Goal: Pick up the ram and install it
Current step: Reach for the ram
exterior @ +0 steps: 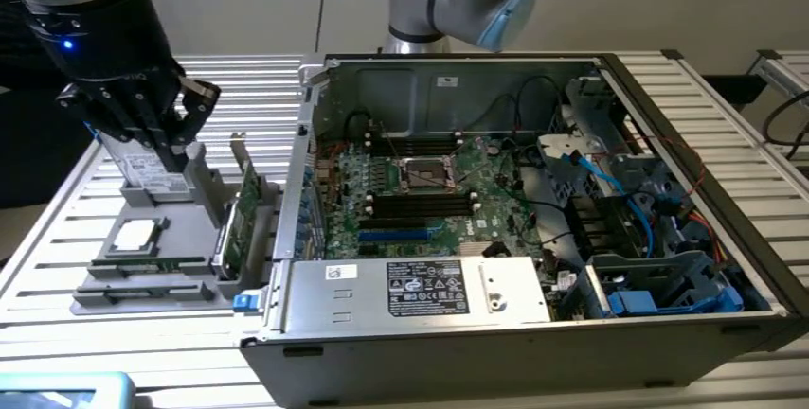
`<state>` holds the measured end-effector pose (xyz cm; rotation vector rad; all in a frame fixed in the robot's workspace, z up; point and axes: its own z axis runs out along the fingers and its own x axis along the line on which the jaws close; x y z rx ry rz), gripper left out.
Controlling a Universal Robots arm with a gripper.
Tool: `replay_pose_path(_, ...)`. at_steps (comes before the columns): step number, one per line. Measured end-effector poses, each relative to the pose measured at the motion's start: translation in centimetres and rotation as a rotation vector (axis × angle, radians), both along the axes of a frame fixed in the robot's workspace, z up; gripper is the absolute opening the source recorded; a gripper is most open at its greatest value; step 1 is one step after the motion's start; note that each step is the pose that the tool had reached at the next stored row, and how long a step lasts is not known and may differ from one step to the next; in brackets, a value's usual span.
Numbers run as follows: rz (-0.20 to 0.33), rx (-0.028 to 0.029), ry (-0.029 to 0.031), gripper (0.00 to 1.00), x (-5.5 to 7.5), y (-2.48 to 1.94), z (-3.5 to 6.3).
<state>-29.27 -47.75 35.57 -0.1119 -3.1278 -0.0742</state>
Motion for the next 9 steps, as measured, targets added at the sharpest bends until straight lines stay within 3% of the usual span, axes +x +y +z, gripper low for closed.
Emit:
replay_pose_path(4,0.0,0.0,0.0,0.11,-2.1,-0.08,-0.77)
replay_pose_path(9,0.0,-0.0009,0.0005,0.11,-3.3,-0.08,-1.01)
